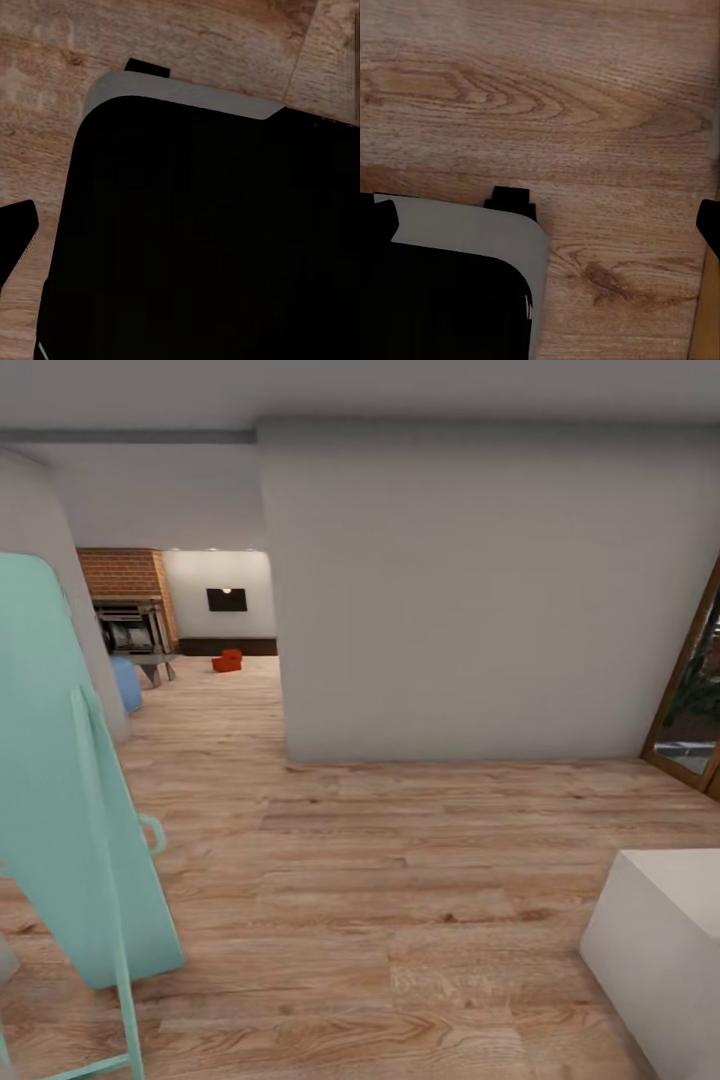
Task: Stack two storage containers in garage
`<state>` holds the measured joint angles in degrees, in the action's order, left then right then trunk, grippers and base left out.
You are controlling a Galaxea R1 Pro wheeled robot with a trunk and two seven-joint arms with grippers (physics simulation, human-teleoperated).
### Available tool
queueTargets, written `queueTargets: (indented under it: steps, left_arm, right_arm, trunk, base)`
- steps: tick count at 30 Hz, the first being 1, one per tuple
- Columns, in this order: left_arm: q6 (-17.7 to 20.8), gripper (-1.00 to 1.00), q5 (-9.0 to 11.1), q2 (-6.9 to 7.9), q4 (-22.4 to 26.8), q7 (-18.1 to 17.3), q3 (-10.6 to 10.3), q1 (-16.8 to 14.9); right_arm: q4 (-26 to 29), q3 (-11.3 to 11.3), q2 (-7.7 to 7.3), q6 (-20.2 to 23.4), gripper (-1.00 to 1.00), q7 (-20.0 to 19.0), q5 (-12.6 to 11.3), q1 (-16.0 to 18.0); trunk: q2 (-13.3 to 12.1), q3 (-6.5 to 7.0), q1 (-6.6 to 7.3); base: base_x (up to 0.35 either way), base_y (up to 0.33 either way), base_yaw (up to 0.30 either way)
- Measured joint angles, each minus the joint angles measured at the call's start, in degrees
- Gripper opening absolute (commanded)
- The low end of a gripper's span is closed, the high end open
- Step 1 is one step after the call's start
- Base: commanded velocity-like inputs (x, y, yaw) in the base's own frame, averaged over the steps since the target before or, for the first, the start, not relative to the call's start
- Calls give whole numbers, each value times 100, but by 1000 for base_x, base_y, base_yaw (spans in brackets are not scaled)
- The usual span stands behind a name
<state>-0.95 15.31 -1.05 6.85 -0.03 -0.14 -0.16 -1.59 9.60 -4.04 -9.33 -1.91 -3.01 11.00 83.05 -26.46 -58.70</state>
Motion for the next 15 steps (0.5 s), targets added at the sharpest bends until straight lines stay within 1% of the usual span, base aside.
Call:
queueTargets:
  steps: [15]
  left_arm:
    - [8, 100, 42, 0, 0, -1, 40, 0]
  right_arm:
    - [-1, 0, 0, 0, 100, 0, 0, 0]
  trunk:
    - [0, 0, 0]
  base:
    - [326, 0, 0]
